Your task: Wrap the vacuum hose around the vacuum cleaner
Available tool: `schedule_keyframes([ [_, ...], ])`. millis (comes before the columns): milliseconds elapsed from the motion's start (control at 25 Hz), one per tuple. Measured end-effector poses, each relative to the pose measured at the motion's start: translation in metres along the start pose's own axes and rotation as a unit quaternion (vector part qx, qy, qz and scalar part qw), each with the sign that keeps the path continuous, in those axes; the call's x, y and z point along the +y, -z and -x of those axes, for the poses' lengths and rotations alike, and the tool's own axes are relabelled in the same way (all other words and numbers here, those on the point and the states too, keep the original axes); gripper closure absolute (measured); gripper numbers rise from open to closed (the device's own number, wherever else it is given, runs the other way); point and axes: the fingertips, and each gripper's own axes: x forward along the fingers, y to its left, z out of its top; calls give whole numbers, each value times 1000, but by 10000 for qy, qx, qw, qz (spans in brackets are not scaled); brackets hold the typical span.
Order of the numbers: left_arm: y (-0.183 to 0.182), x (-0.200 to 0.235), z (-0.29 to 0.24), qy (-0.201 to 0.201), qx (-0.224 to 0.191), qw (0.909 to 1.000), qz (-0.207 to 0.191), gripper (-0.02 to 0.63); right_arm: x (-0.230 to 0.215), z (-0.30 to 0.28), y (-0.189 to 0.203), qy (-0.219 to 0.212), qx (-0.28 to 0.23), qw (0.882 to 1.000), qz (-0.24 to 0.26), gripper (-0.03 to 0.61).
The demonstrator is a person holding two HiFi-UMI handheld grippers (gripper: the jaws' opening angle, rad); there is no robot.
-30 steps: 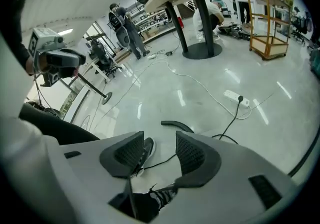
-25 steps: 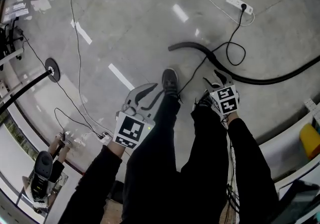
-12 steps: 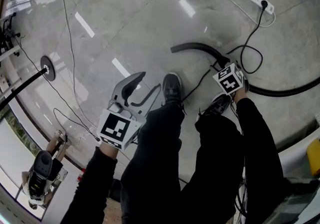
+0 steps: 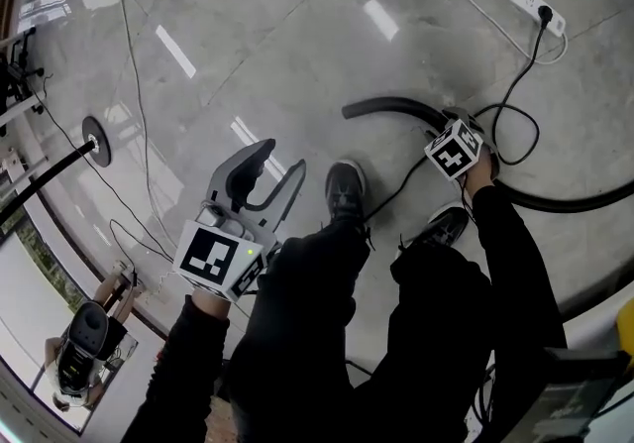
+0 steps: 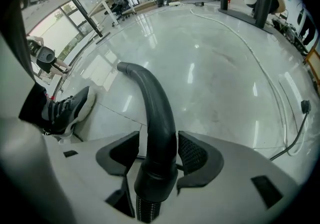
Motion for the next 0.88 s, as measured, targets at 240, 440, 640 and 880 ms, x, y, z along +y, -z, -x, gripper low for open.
schedule_keyframes([
  [240,-10,-23,12,184,67,9996,-217,416,5,26,8,93,-97,9998,-156,397],
  [440,-38,-59,59,389,102,9986,-347,416,52,133,4,143,-566,9982,135,397],
  [640,-111,-118,116,907,34,9932,-732,416,108,266,21,295,-525,9971,466,397],
  [880,-173,-239,219,2281,698,9584,-1570,391,181,449,26,679,-434,9952,561,397],
])
